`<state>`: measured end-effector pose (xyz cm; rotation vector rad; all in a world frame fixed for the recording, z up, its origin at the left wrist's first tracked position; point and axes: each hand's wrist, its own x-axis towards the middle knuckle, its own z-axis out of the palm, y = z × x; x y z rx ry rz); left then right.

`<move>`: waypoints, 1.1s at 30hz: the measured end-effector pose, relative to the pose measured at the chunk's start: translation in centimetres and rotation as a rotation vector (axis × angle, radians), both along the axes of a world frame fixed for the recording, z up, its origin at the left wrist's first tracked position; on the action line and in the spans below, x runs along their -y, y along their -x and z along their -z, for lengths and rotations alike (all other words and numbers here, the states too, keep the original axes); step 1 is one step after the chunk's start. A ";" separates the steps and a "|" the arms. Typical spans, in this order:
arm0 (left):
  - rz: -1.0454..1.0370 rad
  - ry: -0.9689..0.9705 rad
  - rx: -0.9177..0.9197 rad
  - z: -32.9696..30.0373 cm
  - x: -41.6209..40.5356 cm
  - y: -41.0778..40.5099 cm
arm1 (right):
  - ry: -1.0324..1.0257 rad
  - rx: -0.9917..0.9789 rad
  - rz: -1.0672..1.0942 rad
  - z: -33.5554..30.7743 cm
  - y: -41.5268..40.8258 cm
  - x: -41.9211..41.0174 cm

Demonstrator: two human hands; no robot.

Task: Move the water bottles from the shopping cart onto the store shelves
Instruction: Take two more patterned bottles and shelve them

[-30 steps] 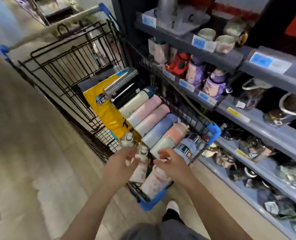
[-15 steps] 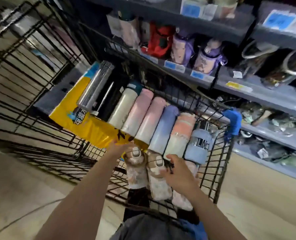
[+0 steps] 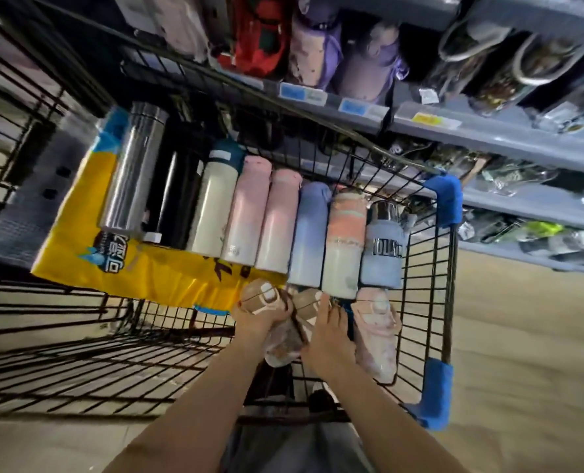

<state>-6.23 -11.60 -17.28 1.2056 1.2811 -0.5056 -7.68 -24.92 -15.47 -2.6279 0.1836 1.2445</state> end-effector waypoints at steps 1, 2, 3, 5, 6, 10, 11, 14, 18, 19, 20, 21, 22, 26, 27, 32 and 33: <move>0.003 0.000 0.006 0.5 -0.1 0.3 | 0.003 -0.015 0.003 0.2 0.0 0.3; -0.001 -0.010 -0.004 1.3 -0.2 0.6 | -0.004 -0.028 0.014 0.2 0.0 0.6; 0.013 -0.009 -0.016 1.8 -0.3 0.9 | -0.015 -0.037 0.025 0.2 -0.1 0.8; 0.031 -0.030 -0.029 2.0 -0.4 1.1 | -0.022 -0.041 0.022 0.2 -0.2 0.9; 0.045 -0.050 -0.037 1.8 -0.3 1.1 | -0.018 -0.038 0.018 0.3 -0.2 0.9; -0.034 -0.040 -0.017 2.0 0.3 1.2 | 0.012 0.011 -0.018 0.4 -0.3 0.8; -0.062 -0.038 -0.011 2.3 0.4 1.3 | 0.011 0.016 -0.020 0.3 -0.4 0.9; -0.094 -0.057 -0.009 2.3 0.6 1.4 | -0.005 0.021 -0.020 0.2 -0.7 1.0; -0.025 -0.140 0.014 1.5 -0.1 1.0 | -0.062 0.039 -0.006 0.0 -0.8 1.1; -0.001 -0.164 0.029 0.9 -0.4 0.7 | -0.091 0.034 0.008 -0.2 -0.9 1.3; 0.015 -0.190 0.043 0.0 -0.8 0.4 | -0.126 0.028 0.029 -0.6 -1.0 1.6; 0.034 -0.231 0.072 -0.9 -1.3 0.1 | -0.161 0.024 0.055 -1.1 -1.1 1.9; 0.058 -0.282 0.107 -1.6 -1.6 -0.1 | -0.194 0.025 0.082 -1.5 -1.2 2.3; 0.140 -0.507 0.305 -4.8 -1.8 -0.1 | -0.393 0.093 0.192 -3.8 -1.2 4.5; 0.152 -0.557 0.365 -5.7 -1.3 0.1 | -0.470 0.118 0.224 -4.5 -1.2 5.3; 0.190 -0.790 0.626 -10.6 4.4 0.8 | -0.809 0.308 0.316 -9.3 -1.4 11.0; 0.182 -0.824 0.671 -11.9 6.1 0.9 | -0.876 0.358 0.337 -10.4 -1.3 12.6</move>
